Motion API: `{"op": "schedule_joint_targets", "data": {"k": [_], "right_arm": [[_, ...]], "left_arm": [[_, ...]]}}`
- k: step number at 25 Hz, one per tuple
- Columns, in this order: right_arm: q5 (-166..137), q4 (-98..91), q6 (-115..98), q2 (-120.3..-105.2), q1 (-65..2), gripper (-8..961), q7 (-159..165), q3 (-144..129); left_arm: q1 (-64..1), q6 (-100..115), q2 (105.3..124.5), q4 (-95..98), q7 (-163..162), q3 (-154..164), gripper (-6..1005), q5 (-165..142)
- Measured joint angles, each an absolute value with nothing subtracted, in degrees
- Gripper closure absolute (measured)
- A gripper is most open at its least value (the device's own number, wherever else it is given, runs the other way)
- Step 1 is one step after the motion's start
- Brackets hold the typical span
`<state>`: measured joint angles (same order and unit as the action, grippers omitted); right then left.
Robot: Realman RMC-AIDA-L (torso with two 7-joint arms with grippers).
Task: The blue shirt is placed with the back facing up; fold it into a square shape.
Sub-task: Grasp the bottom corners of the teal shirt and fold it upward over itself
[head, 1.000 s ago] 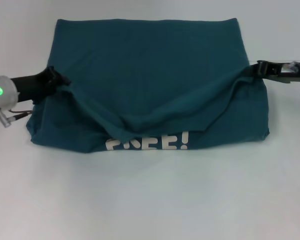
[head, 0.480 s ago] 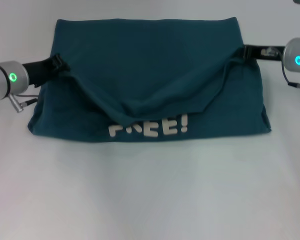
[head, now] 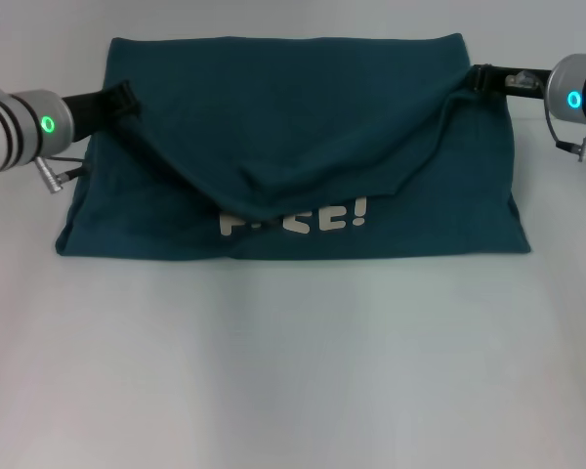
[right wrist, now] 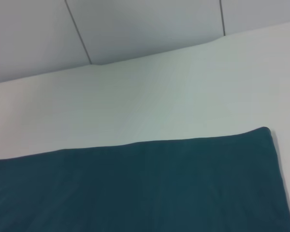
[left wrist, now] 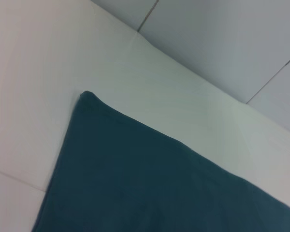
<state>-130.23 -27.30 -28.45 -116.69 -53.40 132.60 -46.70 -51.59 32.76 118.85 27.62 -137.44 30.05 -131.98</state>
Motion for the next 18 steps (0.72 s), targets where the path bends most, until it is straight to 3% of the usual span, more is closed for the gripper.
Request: {"op": "schedule_joint_targets", "data": {"k": [12,18], "right_arm": [[-130.3,-26.6,-27.9,-116.25,-54.3,903,132.7,-48.6],[-131.2,-25.4,-30.8,-115.02,-55.3,904,133.4,-49.7]], "left_arm": [[-51.7,30.2,119.49,27.2,-137.8,32.3,1000,-132.0],[-51.6,30.4,119.43,27.0,-137.8,32.6,969,-132.2]]}}
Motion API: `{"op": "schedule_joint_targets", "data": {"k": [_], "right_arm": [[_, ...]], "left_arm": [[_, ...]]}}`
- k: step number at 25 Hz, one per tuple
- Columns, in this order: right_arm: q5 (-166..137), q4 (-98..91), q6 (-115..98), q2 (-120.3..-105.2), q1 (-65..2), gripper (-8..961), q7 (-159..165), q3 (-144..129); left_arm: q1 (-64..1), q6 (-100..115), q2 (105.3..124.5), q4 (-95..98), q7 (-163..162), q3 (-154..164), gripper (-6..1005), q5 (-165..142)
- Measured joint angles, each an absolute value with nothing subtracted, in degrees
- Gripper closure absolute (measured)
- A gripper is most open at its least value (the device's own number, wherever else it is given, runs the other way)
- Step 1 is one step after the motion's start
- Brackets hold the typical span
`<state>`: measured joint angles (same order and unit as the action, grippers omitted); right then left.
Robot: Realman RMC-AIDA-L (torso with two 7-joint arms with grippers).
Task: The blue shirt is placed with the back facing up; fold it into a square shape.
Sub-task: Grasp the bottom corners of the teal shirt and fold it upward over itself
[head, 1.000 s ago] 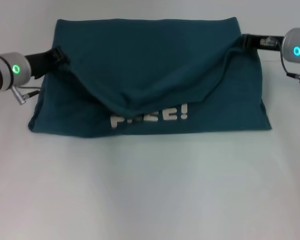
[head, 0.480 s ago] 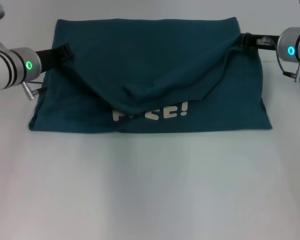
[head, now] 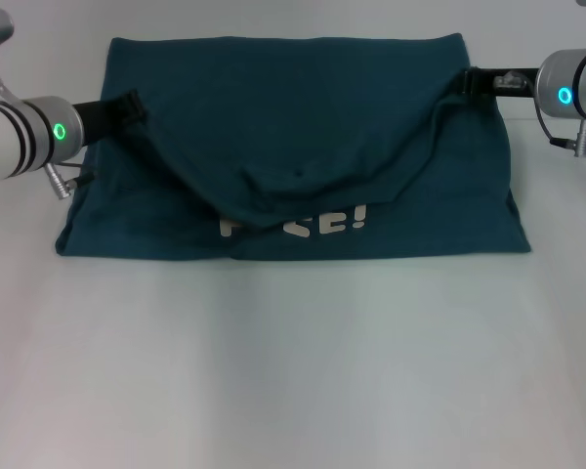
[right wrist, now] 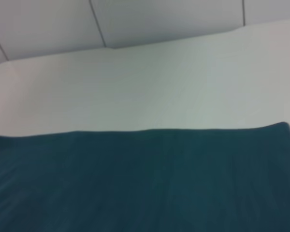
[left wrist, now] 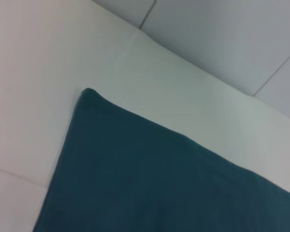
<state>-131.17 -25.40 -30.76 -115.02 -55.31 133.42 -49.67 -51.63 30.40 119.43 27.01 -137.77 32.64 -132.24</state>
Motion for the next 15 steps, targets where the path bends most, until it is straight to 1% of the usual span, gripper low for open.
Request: {"op": "schedule_joint_targets", "data": {"k": [2,4,8,14,15], "right_arm": [[-132.3,-25.4,-31.4,-114.69,-55.4,904,134.7,-49.7],[-133.9,-25.3,-32.6,-113.98,-55.5,886,136.6,-49.7],[-134.9,-25.7,-35.5,-112.26,-55.2,849,138.3,-49.2],[-134.5,-27.2,-42.8,-108.89,-52.9,579,139.9,-46.0],[-134.5,-27.2,-42.8,-108.89,-52.9,543,139.9,-46.0]], "left_arm": [[-51.6,30.7,118.92,26.3,-138.5,33.0,959,-132.4],[-51.3,30.8,118.59,26.1,-139.6,33.1,949,-132.5],[-49.4,31.0,118.75,28.3,-140.9,33.0,871,-132.2],[-45.2,36.4,119.69,34.7,-143.5,32.7,754,-131.7],[-44.3,37.8,120.02,36.2,-144.0,32.6,734,-131.6]]}}
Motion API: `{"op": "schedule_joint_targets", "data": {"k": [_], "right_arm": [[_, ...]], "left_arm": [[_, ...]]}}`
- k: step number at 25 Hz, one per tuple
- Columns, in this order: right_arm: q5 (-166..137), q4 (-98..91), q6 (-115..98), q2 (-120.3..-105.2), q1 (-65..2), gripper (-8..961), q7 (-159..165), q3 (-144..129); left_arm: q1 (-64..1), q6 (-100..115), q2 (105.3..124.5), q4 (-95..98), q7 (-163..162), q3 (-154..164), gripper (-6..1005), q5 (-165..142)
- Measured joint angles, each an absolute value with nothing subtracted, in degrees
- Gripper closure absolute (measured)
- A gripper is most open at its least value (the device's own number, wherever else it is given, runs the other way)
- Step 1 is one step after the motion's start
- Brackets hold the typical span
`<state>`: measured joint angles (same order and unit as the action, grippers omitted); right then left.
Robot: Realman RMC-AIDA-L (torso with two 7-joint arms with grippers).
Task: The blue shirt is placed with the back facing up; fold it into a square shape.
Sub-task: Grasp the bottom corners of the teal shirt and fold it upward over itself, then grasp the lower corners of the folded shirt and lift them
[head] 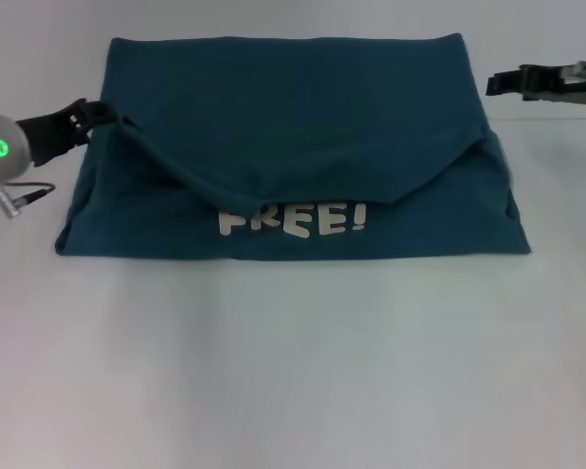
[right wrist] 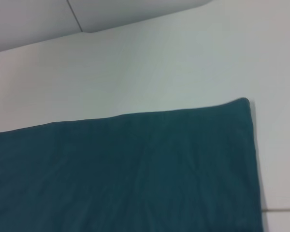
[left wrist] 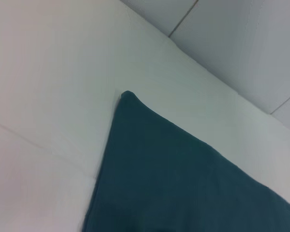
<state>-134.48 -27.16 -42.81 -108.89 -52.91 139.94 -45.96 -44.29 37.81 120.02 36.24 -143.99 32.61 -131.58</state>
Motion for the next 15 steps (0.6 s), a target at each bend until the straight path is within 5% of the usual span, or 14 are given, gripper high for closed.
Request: {"op": "schedule_joint_targets", "data": {"k": [4,6,9,15], "right_arm": [[-130.9,-32.5,-53.6,-108.75,-48.8,401,138.3,-41.8],[-126.5,-35.0,-59.7,-109.40,-45.6,206,135.8,-40.7],[-118.4,-36.0,-67.8,-109.97,-39.9,206,131.0,-40.0],[-109.6,-34.8,-80.0,-110.60,-31.1,206,125.4,-39.9]], "left_arm": [[-39.8,45.0,121.33,43.0,-144.2,32.6,461,-127.8],[-36.4,50.9,121.03,44.8,-143.2,32.6,381,-123.0],[-30.9,60.0,119.36,43.8,-140.4,32.1,263,-115.2],[-27.1,67.6,118.84,42.4,-133.3,28.4,231,-114.4]]}}
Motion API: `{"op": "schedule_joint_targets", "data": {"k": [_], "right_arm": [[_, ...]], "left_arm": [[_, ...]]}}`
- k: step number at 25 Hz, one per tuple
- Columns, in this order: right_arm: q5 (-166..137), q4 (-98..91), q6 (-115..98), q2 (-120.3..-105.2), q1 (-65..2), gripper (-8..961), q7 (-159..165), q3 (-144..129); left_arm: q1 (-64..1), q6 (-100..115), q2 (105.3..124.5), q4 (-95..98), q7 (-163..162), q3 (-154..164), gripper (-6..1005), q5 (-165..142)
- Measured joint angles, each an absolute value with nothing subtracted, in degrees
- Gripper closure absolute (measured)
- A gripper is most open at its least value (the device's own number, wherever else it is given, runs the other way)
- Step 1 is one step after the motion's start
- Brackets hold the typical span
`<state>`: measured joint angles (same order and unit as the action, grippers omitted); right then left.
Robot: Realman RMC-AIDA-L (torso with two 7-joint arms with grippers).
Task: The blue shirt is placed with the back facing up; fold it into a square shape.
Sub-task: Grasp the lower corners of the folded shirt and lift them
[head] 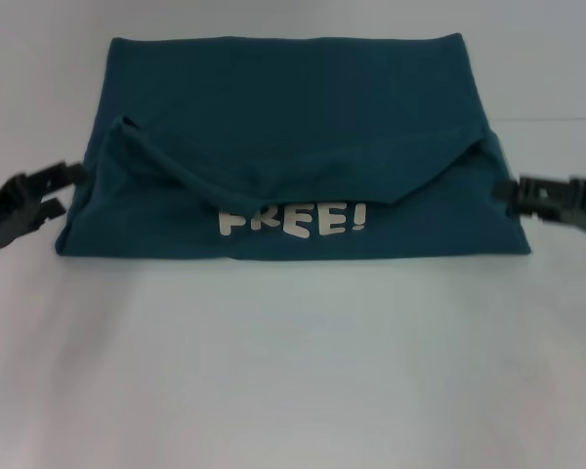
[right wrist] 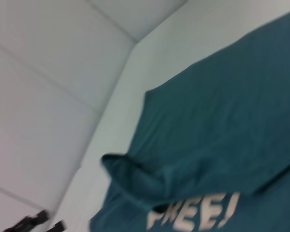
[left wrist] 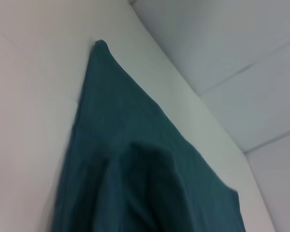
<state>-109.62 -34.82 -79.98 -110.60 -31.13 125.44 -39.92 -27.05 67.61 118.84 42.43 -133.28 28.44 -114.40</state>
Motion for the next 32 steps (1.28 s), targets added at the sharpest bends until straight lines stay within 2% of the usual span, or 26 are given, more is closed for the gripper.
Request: {"op": "schedule_joint_targets", "data": {"k": [6,19,32], "right_arm": [[-108.4,-34.1,-82.6,-111.25,-27.8,206,122.3,-39.6],[-108.3,-32.6,-82.1,-110.89,-29.1,206,120.9,-38.5],[-108.2,-32.6,-81.5,-110.83,-28.9,205,120.9,-37.7]], "left_arm": [[-25.7,66.2,118.79,39.3,-118.8,26.6,234,-114.5],[-30.5,49.8,119.32,32.6,-111.5,31.5,233,-115.8],[-31.3,48.6,119.21,30.6,-111.3,34.2,278,-115.8]]}}
